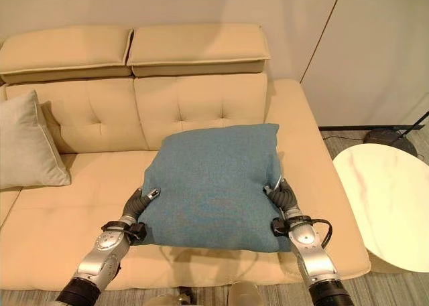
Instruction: Pick up all the scattered cushions and arrange them neatly on the sofa.
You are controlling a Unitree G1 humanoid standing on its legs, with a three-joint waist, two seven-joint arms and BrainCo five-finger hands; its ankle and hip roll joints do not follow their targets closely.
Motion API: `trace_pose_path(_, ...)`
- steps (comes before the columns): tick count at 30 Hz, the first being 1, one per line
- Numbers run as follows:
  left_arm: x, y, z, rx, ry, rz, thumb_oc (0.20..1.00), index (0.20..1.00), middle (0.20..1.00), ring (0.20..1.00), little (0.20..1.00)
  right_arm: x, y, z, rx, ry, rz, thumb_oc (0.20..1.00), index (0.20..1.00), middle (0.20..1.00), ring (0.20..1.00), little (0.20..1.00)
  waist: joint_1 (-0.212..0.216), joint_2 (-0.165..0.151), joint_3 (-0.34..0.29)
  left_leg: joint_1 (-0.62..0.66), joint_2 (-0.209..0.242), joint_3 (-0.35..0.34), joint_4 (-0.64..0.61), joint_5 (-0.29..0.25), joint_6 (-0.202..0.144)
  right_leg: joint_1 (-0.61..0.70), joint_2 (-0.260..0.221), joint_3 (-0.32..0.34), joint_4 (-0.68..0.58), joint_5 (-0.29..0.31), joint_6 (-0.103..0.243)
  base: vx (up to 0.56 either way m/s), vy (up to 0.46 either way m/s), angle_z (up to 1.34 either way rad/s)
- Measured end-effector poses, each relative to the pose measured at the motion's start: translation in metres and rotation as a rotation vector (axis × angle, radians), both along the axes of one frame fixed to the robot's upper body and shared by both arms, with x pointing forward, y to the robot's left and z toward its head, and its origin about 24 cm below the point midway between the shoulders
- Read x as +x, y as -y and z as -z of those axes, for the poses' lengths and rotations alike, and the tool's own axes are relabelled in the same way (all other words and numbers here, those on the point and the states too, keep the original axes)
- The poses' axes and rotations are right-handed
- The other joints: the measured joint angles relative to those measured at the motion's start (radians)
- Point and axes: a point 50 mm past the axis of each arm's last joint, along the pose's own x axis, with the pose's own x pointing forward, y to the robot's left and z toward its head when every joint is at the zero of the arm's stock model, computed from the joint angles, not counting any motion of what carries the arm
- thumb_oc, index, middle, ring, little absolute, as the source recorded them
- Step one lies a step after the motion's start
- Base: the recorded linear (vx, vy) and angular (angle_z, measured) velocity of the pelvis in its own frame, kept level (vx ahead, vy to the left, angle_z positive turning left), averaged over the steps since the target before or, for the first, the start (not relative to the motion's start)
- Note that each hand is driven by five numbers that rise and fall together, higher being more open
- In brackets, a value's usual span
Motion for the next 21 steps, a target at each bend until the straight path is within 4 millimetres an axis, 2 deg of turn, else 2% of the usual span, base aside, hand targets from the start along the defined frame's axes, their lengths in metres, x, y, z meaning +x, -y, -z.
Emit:
trace_pose_path(3, 0.002, 0.003, -0.005, 0.027, 0.026, 0.013, 0.2, 0.2, 0.2, 0.2, 0.2, 0.001, 0.003, -0.002, -0.011, 0.005, 0.006, 0.2, 0.2, 0.2, 0.2, 0.2, -0.002, 0.017, -0.012, -0.017, 0.006, -0.025, 0.0, 0.002, -0.015, -0.011, 0.002, -0.025, 0.012, -0.013, -0.002, 0.01, -0.047, 0.2)
trace_pose_path(5, 0.006, 0.003, -0.01, 0.032, 0.049, 0.002, 0.2, 0.2, 0.2, 0.2, 0.2, 0.005, 0.002, -0.007, -0.013, 0.025, 0.008, 0.2, 0.2, 0.2, 0.2, 0.2, 0.012, 0.03, -0.018, -0.048, 0.006, -0.03, 0.004, 0.01, -0.023, -0.051, 0.002, -0.028, 0.041, -0.021, -0.012, -0.1, -0.065, 0.13)
trace_pose_path(8, 0.022, 0.004, -0.027, 0.082, 0.122, -0.013, 0.2, 0.2, 0.2, 0.2, 0.2, 0.017, 0.002, -0.021, -0.055, 0.081, 0.008, 0.2, 0.2, 0.2, 0.2, 0.2, 0.026, 0.041, -0.018, -0.132, 0.007, -0.051, 0.036, 0.019, -0.022, -0.128, -0.007, -0.048, 0.081, -0.024, -0.017, -0.12, -0.041, 0.22)
trace_pose_path(11, 0.027, 0.002, -0.034, 0.096, 0.153, -0.032, 0.2, 0.2, 0.2, 0.2, 0.2, 0.027, -0.003, -0.03, -0.065, 0.118, 0.004, 0.2, 0.2, 0.2, 0.2, 0.2, 0.045, 0.039, -0.012, -0.168, 0.002, -0.062, 0.055, 0.029, -0.017, -0.171, -0.013, -0.052, 0.128, -0.039, -0.015, -0.18, -0.03, 0.12)
trace_pose_path(12, 0.04, 0.001, -0.051, 0.127, 0.225, -0.058, 0.2, 0.2, 0.2, 0.2, 0.2, 0.043, -0.006, -0.048, -0.08, 0.186, 0.001, 0.2, 0.2, 0.2, 0.2, 0.2, 0.057, 0.046, -0.002, -0.23, -0.002, -0.069, 0.07, 0.037, -0.019, -0.245, -0.021, -0.052, 0.177, -0.05, -0.022, -0.21, -0.043, 0.13)
trace_pose_path(15, 0.06, 0.001, -0.081, 0.163, 0.344, -0.087, 0.2, 0.2, 0.2, 0.2, 0.2, 0.068, -0.014, -0.072, -0.091, 0.267, 0.015, 0.2, 0.2, 0.2, 0.2, 0.2, 0.076, 0.046, 0.031, -0.322, -0.006, -0.081, 0.103, 0.059, -0.019, -0.357, -0.038, -0.05, 0.26, -0.059, -0.031, -0.21, -0.047, 0.18)
trace_pose_path(16, 0.074, -0.003, -0.103, 0.21, 0.419, -0.102, 0.2, 0.2, 0.2, 0.2, 0.2, 0.083, -0.018, -0.091, -0.107, 0.327, 0.02, 0.2, 0.2, 0.2, 0.2, 0.2, 0.08, 0.048, 0.049, -0.385, -0.009, -0.084, 0.105, 0.061, -0.049, -0.434, -0.049, -0.049, 0.304, -0.064, -0.042, -0.1, -0.029, 0.25)
trace_pose_path(17, 0.084, -0.006, -0.118, 0.241, 0.461, -0.11, 0.2, 0.2, 0.2, 0.2, 0.2, 0.091, -0.02, -0.105, -0.111, 0.366, 0.029, 0.2, 0.2, 0.2, 0.2, 0.2, 0.083, 0.054, 0.064, -0.419, -0.009, -0.078, 0.102, 0.05, -0.06, -0.474, -0.06, -0.053, 0.315, -0.056, -0.054, -0.09, -0.03, 0.35)
trace_pose_path(18, 0.093, -0.008, -0.133, 0.271, 0.501, -0.119, 0.2, 0.2, 0.2, 0.2, 0.2, 0.098, -0.023, -0.117, -0.114, 0.404, 0.037, 0.2, 0.2, 0.2, 0.2, 0.2, 0.083, 0.045, 0.083, -0.45, -0.017, -0.066, 0.108, 0.008, -0.078, -0.509, -0.078, -0.057, 0.315, -0.043, -0.072, -0.04, -0.027, 0.31)
trace_pose_path(19, 0.099, -0.009, -0.146, 0.282, 0.535, -0.136, 0.2, 0.2, 0.2, 0.2, 0.2, 0.102, -0.026, -0.127, -0.111, 0.436, 0.038, 0.2, 0.2, 0.2, 0.2, 0.2, 0.083, 0.026, 0.108, -0.469, -0.03, -0.049, 0.141, -0.002, -0.063, -0.531, -0.105, -0.057, 0.316, -0.034, -0.085, -0.06, -0.047, 0.24)
trace_pose_path(20, 0.102, -0.01, -0.152, 0.287, 0.551, -0.152, 0.2, 0.2, 0.2, 0.2, 0.2, 0.104, -0.029, -0.132, -0.11, 0.451, 0.034, 0.2, 0.2, 0.2, 0.2, 0.2, 0.083, 0.026, 0.122, -0.467, -0.028, -0.048, 0.19, -0.005, -0.052, -0.544, -0.111, -0.054, 0.317, -0.027, -0.078, 0.04, -0.031, 0.18)
trace_pose_path(21, 0.105, -0.012, -0.156, 0.316, 0.562, -0.159, 0.2, 0.2, 0.2, 0.2, 0.2, 0.105, -0.031, -0.133, -0.12, 0.458, 0.033, 0.2, 0.2, 0.2, 0.2, 0.2, 0.079, 0.04, 0.128, -0.452, -0.027, -0.052, 0.174, 0.005, -0.036, -0.555, -0.103, -0.057, 0.333, -0.026, -0.063, 0.06, -0.024, 0.19)
